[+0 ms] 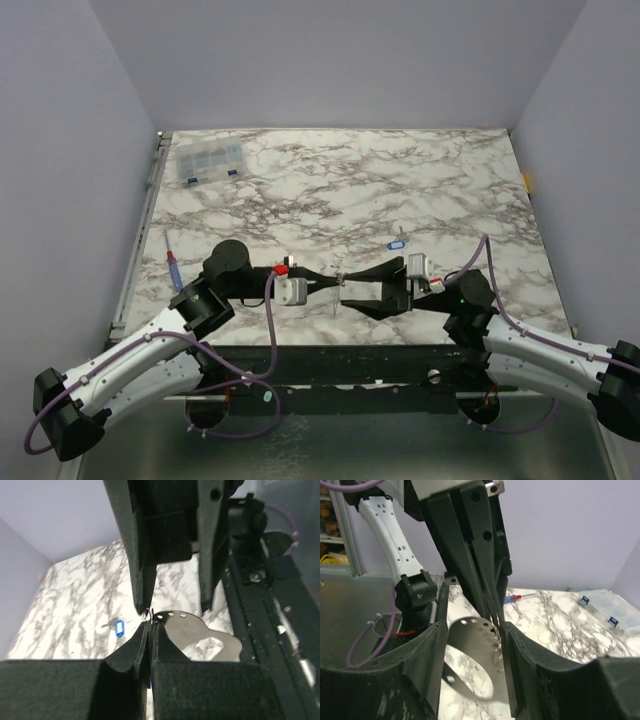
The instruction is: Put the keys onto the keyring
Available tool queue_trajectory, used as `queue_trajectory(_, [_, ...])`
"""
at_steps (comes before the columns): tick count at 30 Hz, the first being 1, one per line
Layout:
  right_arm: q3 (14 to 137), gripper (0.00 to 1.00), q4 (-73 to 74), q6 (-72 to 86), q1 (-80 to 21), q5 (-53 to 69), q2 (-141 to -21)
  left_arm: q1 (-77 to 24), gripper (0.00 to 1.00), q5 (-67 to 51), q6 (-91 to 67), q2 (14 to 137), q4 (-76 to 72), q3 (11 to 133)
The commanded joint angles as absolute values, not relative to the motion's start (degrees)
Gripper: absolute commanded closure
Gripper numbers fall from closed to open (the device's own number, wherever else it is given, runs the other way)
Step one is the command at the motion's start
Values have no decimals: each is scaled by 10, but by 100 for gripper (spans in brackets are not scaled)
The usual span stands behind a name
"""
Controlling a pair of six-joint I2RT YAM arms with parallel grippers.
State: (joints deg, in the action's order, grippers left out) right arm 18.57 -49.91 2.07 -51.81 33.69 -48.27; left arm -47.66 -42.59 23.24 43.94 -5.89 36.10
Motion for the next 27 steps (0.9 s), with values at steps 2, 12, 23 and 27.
queue_trajectory(2, [188,43,-462,24,-523,308,-449,-478,100,-349,402,429,-22,346])
queue_trajectory(12, [212,42,-348,-8,-523,267,-413,-508,100,-261,555,419,29,325])
queue_trajectory(23, [319,50,-205,-148,-523,236,-517,-539,100,-269,565,414,32,310])
queue_trajectory(27, [335,52,-152,-186,-523,232,-518,-539,100,-269,553,404,32,308])
